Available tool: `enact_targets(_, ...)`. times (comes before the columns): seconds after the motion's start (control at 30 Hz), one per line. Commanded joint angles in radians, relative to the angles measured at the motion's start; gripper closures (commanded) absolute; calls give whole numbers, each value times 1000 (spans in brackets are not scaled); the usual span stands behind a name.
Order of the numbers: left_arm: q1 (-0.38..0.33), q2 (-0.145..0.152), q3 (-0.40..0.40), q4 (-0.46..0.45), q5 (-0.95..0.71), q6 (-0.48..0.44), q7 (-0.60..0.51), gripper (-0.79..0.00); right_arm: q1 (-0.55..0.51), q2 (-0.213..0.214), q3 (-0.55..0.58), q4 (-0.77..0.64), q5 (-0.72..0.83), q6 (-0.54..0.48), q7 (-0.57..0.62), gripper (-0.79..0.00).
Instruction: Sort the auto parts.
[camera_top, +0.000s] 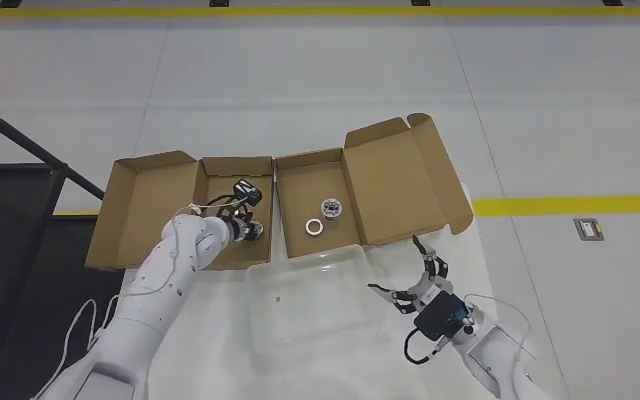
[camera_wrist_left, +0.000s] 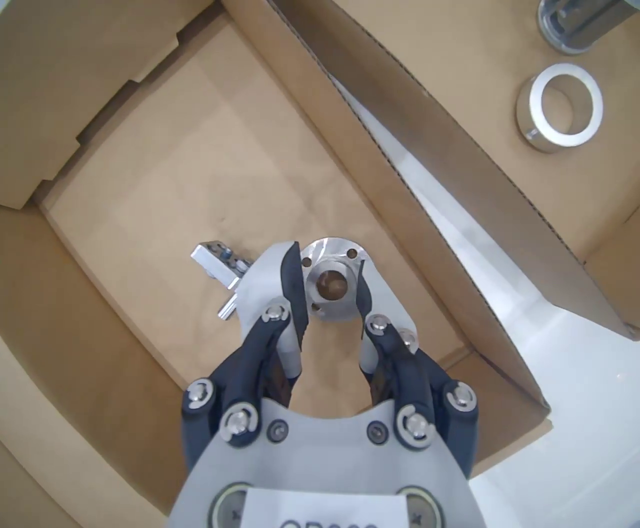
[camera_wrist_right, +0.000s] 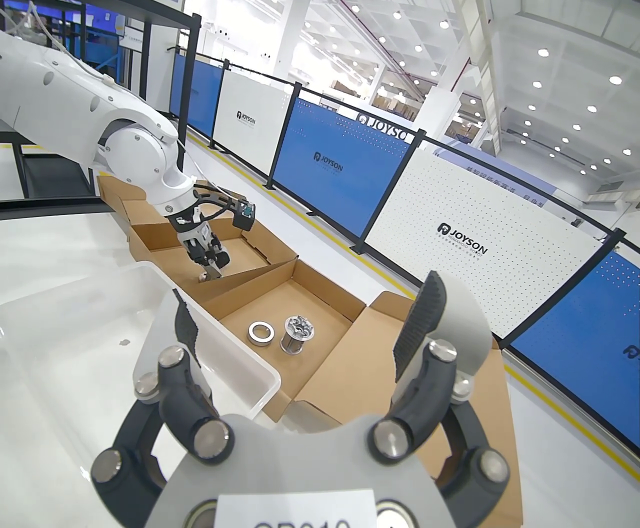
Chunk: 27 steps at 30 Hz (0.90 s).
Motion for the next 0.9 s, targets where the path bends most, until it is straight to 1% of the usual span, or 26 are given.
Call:
enact_targets(0.0,-7,0,-12,8,-14,-30,-7,-391,2,-1,-1,0,0,-1,2,-785)
enact_targets(0.07,-9,2,-22,7,-13,-44,-6,-557,3,-2,-1,-4,-1,-1,4,-785)
enact_targets(0.1,-10,5,-31,6,-17,-53,-4,-603,4,-2,-1,-6,0,-1,6,-785)
enact_targets(0.13,-10,8,-40,2,-16,-59,-3,-668,4,-3,-1,-7,0,-1,7,-785)
enact_targets(0.2,-6,16,-61,-17,-14,-73,6,-760,4,-3,-1,-7,0,-1,7,-785)
enact_targets(0.23,-3,22,-74,-31,-13,-84,10,-785,4,-3,-1,-7,0,-1,7,-785)
enact_targets(0.33,22,46,-129,-95,-14,-121,24,-785,4,-3,-1,-7,0,-1,7,-785)
enact_targets(0.43,76,77,-204,-197,-34,-163,41,-785,4,-3,-1,-7,0,-1,7,-785)
enact_targets(0.6,226,128,-352,-418,-123,-267,46,-785,4,-3,-1,-7,0,-1,7,-785)
enact_targets(0.67,292,144,-409,-512,-159,-285,50,-785,4,-3,-1,-7,0,-1,7,-785)
enact_targets(0.77,386,161,-475,-639,-216,-314,61,-785,4,-3,-1,-7,0,-1,7,-785)
enact_targets(0.87,456,172,-520,-712,-322,-374,84,-785,4,-3,-1,-7,0,-1,7,-785)
